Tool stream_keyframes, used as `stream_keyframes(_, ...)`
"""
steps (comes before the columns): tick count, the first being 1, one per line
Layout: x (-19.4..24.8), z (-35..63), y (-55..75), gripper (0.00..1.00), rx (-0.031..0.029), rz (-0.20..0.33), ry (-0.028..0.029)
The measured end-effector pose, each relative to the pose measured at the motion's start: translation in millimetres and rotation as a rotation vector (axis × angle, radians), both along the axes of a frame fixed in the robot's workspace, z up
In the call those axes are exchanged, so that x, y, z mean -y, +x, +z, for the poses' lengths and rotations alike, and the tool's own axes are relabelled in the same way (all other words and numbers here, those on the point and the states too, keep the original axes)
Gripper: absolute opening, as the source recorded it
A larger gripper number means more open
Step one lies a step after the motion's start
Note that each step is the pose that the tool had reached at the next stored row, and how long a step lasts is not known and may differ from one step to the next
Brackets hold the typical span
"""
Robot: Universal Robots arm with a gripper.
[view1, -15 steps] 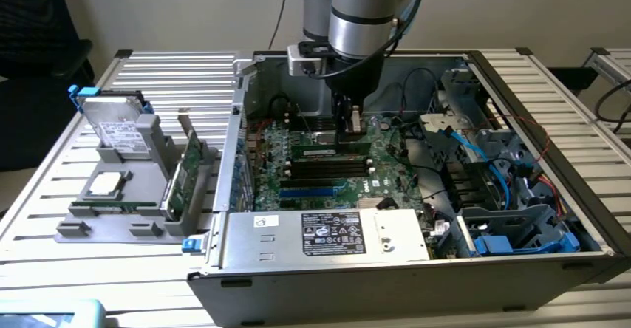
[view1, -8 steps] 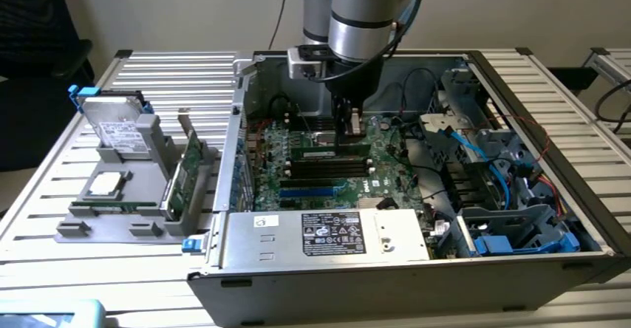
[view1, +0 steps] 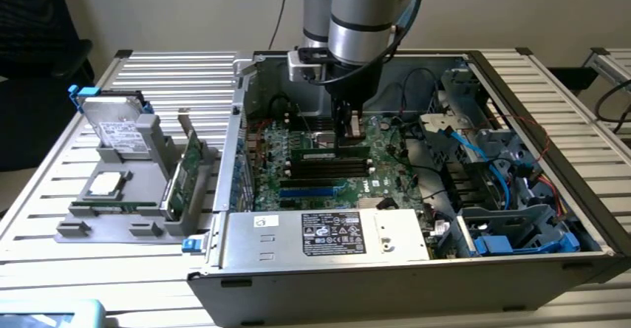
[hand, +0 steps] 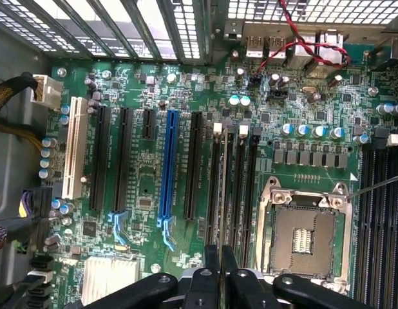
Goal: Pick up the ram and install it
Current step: 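Insert the ram into the slot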
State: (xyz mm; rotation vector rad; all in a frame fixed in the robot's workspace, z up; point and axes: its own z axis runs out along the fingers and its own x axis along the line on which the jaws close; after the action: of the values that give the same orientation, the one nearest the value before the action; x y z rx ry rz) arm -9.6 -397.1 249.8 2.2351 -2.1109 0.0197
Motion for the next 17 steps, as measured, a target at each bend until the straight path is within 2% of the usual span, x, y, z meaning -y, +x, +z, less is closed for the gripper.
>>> stream_keyframes(5,0.1,-1.9,0.1,0.13,0.0,0.0,-0.0046)
stream_keyframes(17,0.1,-10.1,0.0,0.13,0.0,0.0,-0.0048)
